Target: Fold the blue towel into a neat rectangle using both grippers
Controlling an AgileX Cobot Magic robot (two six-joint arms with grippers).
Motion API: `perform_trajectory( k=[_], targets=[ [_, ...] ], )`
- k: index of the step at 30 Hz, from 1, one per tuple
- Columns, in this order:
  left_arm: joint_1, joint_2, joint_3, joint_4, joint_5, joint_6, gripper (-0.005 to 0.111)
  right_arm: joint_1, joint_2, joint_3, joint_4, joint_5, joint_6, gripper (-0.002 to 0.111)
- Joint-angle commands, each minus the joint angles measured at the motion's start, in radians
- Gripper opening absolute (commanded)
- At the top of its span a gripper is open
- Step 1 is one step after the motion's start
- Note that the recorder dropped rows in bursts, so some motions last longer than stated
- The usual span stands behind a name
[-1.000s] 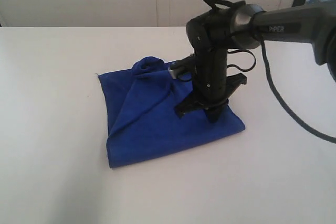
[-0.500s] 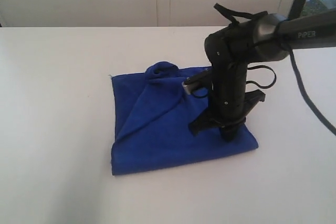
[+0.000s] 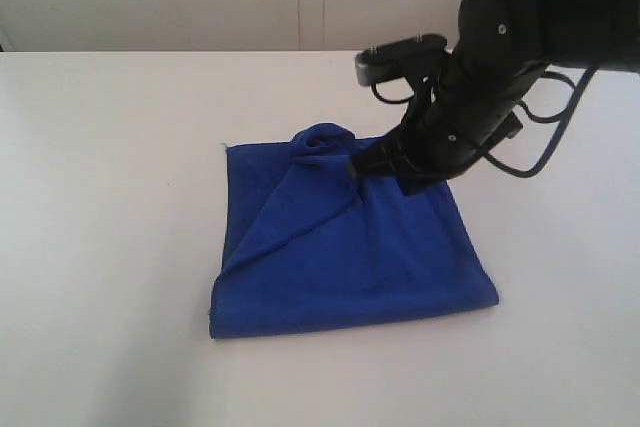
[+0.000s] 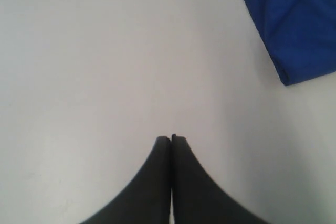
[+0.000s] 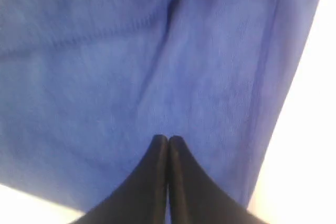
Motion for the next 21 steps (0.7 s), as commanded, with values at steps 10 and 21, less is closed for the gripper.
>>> perform_trajectory(
  k=[10, 21],
  targets=[
    [0.004, -0.007, 0.007, -0.005, 0.005, 0.003, 0.0, -0.039, 0.035, 0.139, -0.105, -0.111, 0.023, 0.0],
    [0.004, -0.007, 0.007, -0.005, 0.005, 0.003, 0.0, -0.06, 0.045, 0.311, -0.113, -0.169, 0.078, 0.0]
  ],
)
